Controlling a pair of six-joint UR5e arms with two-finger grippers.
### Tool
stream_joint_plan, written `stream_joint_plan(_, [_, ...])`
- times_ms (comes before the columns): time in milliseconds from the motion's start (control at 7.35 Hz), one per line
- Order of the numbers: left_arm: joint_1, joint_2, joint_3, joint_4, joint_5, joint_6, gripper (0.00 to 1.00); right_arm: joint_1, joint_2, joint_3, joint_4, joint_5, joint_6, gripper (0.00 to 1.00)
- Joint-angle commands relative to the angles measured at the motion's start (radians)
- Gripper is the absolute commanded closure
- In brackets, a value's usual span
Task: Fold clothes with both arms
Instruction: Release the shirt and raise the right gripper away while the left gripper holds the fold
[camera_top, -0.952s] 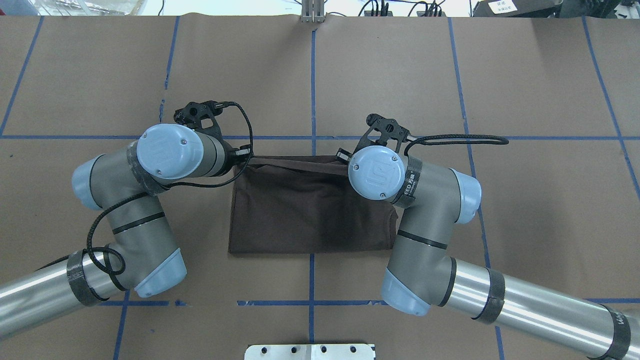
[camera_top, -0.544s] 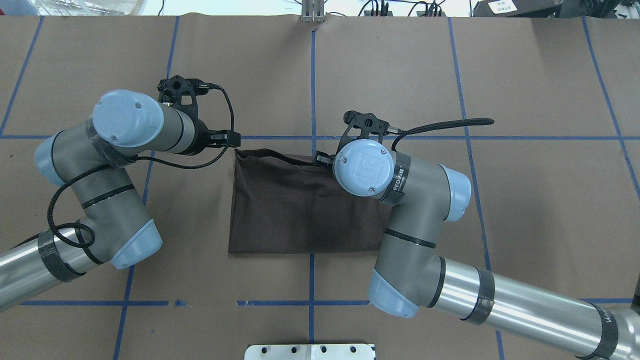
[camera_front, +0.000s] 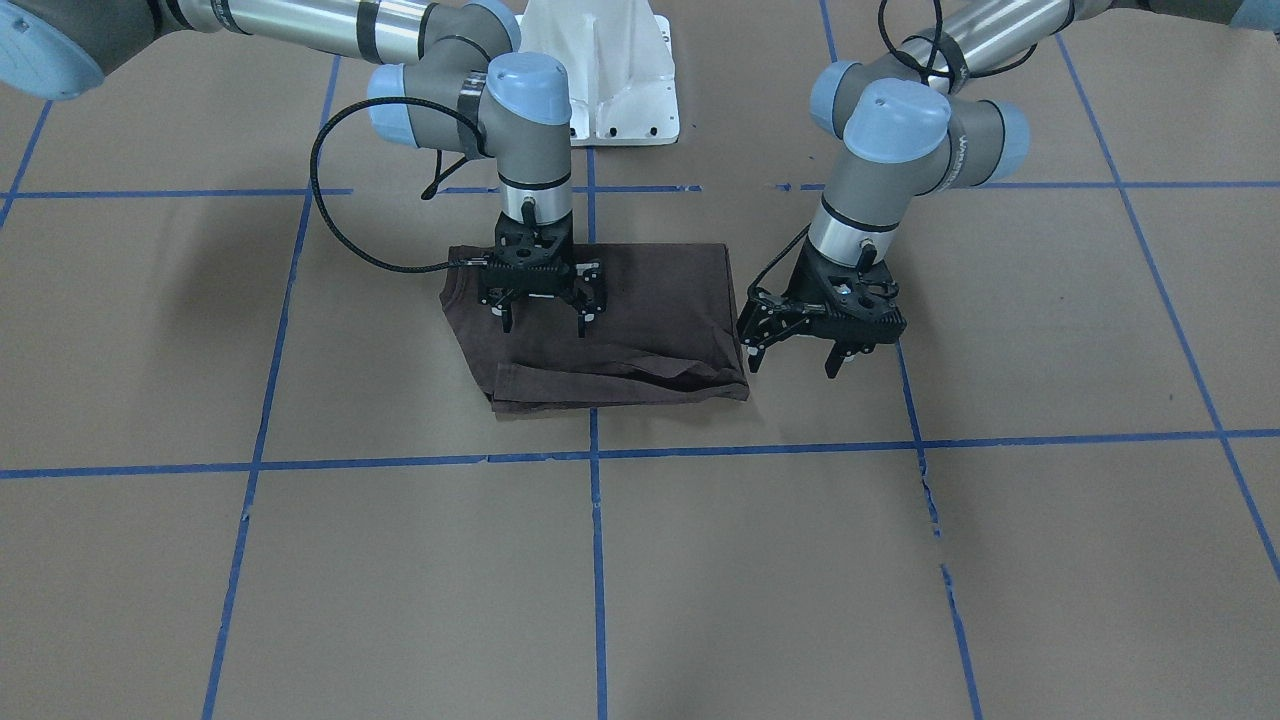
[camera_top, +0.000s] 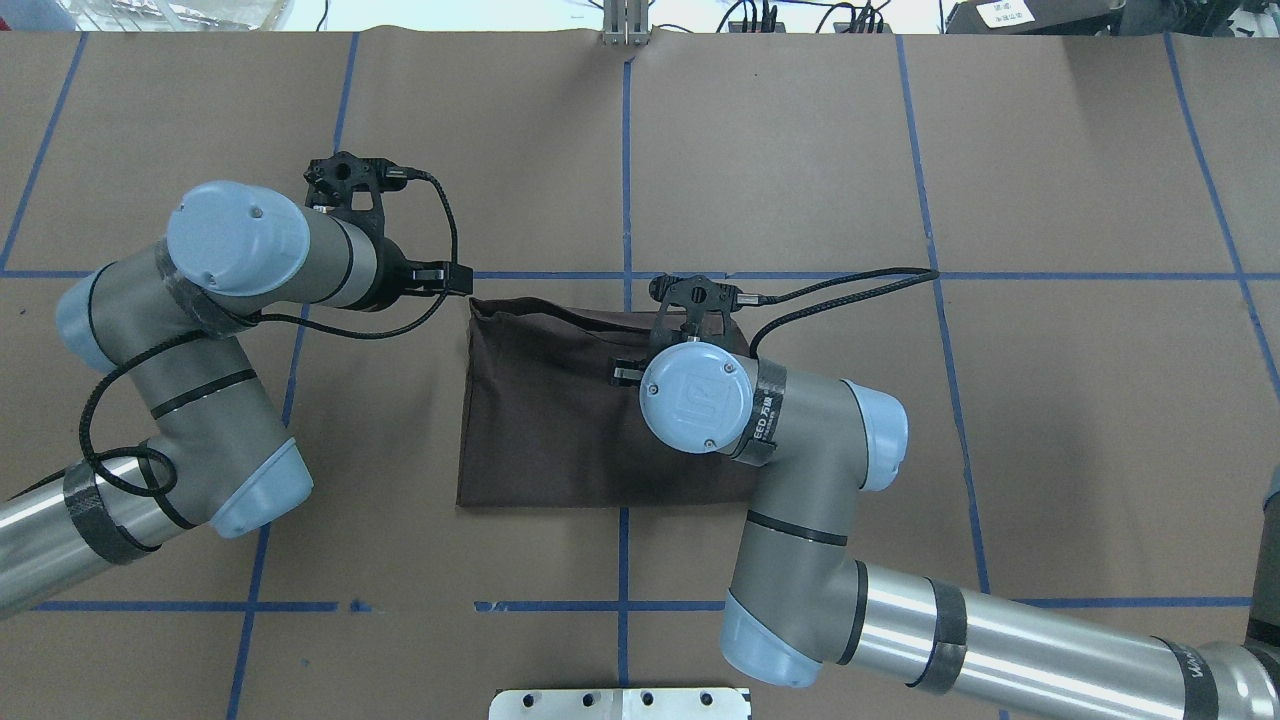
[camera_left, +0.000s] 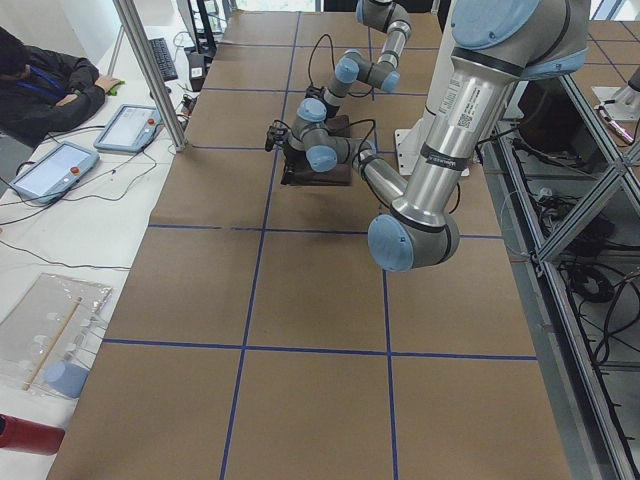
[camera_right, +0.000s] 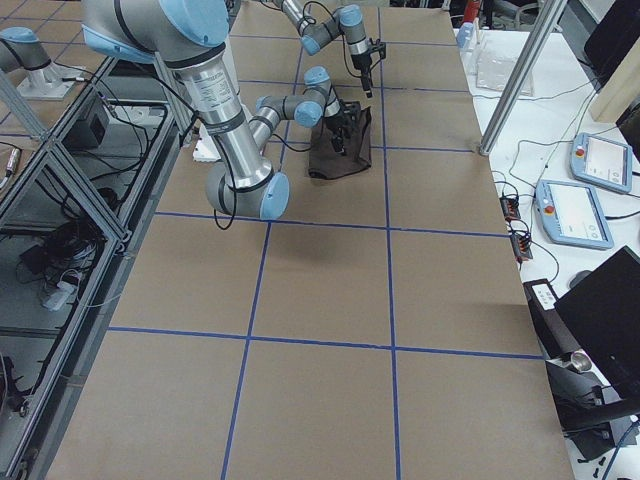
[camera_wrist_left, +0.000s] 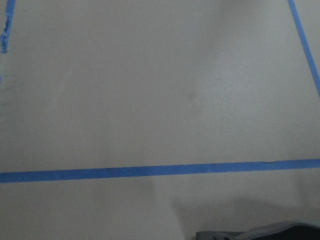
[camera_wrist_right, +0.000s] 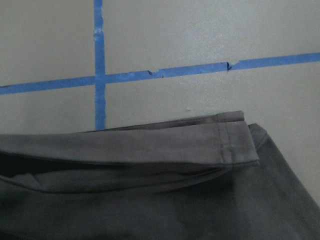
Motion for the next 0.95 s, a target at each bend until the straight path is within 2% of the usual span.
stream_joint_plan(0, [0.000, 0.001, -0.002, 0.000, 0.001, -0.002, 0.00, 0.005, 0.005, -0.038, -0.001, -0.018, -0.055, 0.00])
stream_joint_plan(272, [0.000, 0.002, -0.002, 0.000, 0.001, -0.002, 0.00, 0.080, 0.007, -0.076, -0.001, -0.014, -0.136, 0.00])
stream_joint_plan(544, [0.000, 0.004, -0.006, 0.000, 0.001, -0.030, 0.00, 0.175, 0.013, -0.166, 0.005, -0.006, -0.210, 0.00])
stream_joint_plan(680, [0.001, 0.005, -0.009, 0.000, -0.001, -0.035, 0.00, 0.241, 0.034, -0.232, 0.008, 0.049, -0.251, 0.00])
stream_joint_plan(816, [0.008, 0.005, -0.008, 0.000, 0.001, -0.039, 0.00, 0.316, 0.054, -0.244, 0.008, 0.187, -0.279, 0.00])
